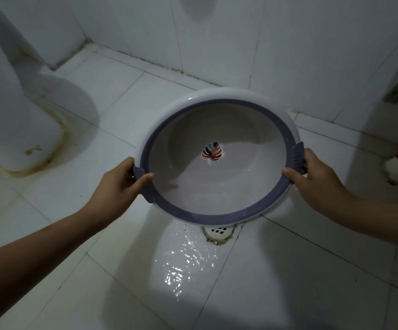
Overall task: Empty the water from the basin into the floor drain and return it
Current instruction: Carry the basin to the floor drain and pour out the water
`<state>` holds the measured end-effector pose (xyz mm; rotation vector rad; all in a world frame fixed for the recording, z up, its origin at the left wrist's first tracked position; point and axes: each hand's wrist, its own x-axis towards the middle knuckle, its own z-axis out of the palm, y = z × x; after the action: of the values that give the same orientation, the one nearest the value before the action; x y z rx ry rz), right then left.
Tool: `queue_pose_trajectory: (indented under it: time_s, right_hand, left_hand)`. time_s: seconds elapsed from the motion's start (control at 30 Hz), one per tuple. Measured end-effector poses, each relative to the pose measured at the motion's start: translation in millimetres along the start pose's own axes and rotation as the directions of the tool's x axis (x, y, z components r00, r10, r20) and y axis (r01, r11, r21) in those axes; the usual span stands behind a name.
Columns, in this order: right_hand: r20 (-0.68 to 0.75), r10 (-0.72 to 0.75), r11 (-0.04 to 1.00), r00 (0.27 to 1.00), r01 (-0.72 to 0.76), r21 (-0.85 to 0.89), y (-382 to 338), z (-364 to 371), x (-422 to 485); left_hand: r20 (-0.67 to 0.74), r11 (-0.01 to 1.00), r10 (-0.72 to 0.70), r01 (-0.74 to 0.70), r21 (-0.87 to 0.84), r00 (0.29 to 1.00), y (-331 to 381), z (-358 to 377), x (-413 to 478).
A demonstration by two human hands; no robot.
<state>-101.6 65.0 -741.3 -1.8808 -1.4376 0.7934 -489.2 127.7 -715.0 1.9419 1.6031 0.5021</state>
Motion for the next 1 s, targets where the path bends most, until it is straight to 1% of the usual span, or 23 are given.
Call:
queue_pose_trajectory:
  time_s: [0.13, 0.33, 0.63, 0.77, 0.87, 1.0]
  right_hand:
    - [0.008, 0.052, 0.999, 0.999, -0.052, -0.001, 6.9, 3.8, -6.2]
    - [0.002, 0.063, 0.997, 0.998, -0.063, -0.044, 13.0, 6.5, -11.5]
    - [-0.006, 0.046, 0.998, 0.999, -0.046, -0.031, 13.6, 7.6, -13.1]
    - [0.008, 0.034, 0.999, 0.999, -0.034, -0.04, 13.8, 9.8, -15.8]
    - [0.009, 0.036, 0.998, 0.999, -0.036, -0.058, 15.1, 11.8, -18.3]
    - [0.028, 0.005, 0.997, 1.0, -0.003, -0.079, 15.9, 12.6, -19.8]
  left_hand:
    - [-0.001, 0.999, 0.033, -0.033, 0.022, 0.999, -9.7, 4.7, -2.6]
    - [0.007, 0.994, 0.101, -0.101, 0.05, 0.995, -19.9, 13.0, -5.5]
    - [-0.011, 0.99, 0.135, -0.134, 0.039, 0.991, -29.4, 18.1, -12.9]
    - [-0.031, 0.987, 0.148, -0.145, 0.07, 0.989, -37.2, 21.2, -14.8]
    - [-0.021, 0.983, 0.16, -0.157, 0.093, 0.987, -40.2, 22.9, -17.0]
    - [-0.01, 0.981, 0.156, -0.154, 0.115, 0.988, -41.0, 21.9, -22.4]
